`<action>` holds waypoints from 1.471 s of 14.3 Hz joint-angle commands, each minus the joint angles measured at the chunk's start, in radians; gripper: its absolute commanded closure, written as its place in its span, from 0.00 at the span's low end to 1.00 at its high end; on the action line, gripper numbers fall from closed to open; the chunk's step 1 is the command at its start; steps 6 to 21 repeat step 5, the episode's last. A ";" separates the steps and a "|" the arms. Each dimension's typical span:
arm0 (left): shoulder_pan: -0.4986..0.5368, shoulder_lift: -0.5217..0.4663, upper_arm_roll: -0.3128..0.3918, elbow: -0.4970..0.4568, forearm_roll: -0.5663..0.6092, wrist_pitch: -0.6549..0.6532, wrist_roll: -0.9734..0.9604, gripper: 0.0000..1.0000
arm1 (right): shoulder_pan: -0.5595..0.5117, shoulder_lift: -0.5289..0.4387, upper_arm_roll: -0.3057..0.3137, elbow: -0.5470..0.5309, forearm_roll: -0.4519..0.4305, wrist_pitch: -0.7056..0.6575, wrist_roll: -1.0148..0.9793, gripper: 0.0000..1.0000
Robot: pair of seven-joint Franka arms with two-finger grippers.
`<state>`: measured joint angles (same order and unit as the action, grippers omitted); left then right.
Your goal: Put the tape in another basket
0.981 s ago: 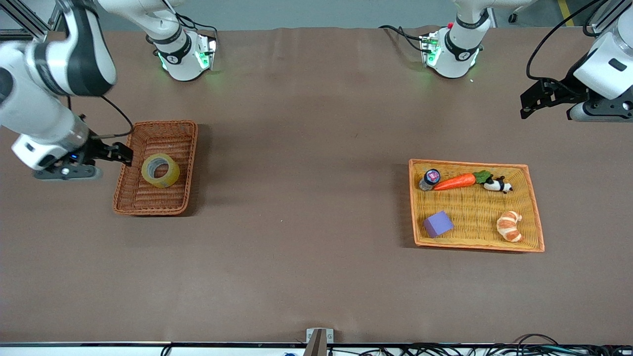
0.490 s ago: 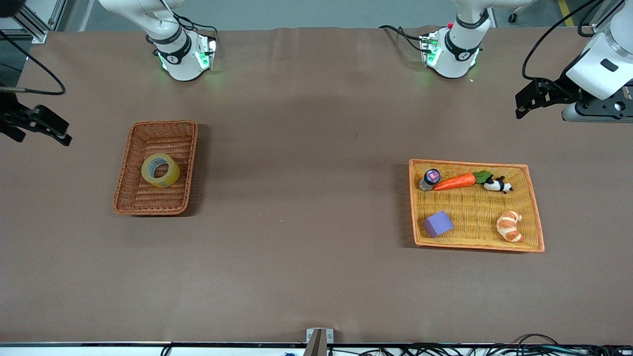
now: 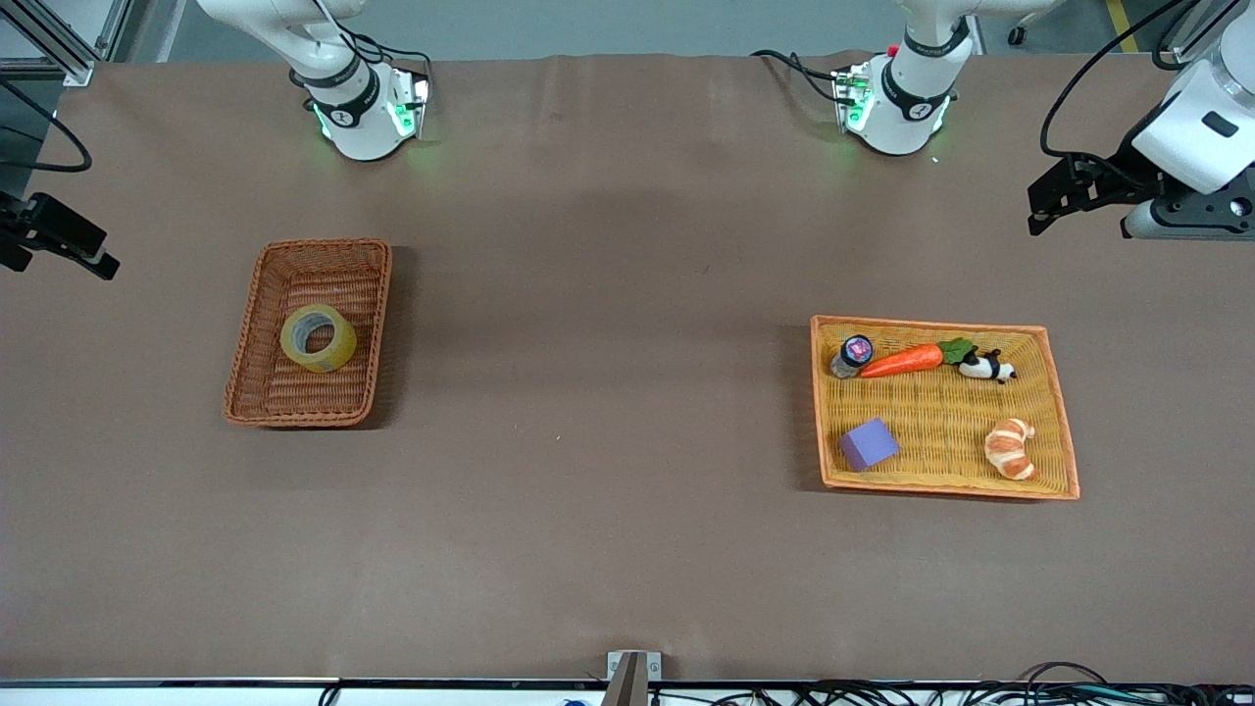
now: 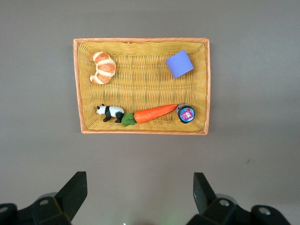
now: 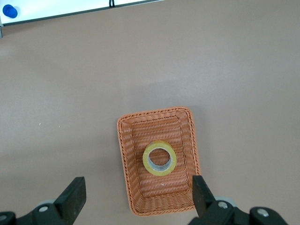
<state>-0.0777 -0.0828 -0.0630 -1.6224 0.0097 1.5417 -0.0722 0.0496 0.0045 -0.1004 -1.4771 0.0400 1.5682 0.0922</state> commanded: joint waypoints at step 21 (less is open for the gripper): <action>0.004 0.025 0.002 0.053 -0.002 -0.054 0.023 0.00 | -0.013 0.009 0.021 0.026 0.011 -0.027 0.003 0.00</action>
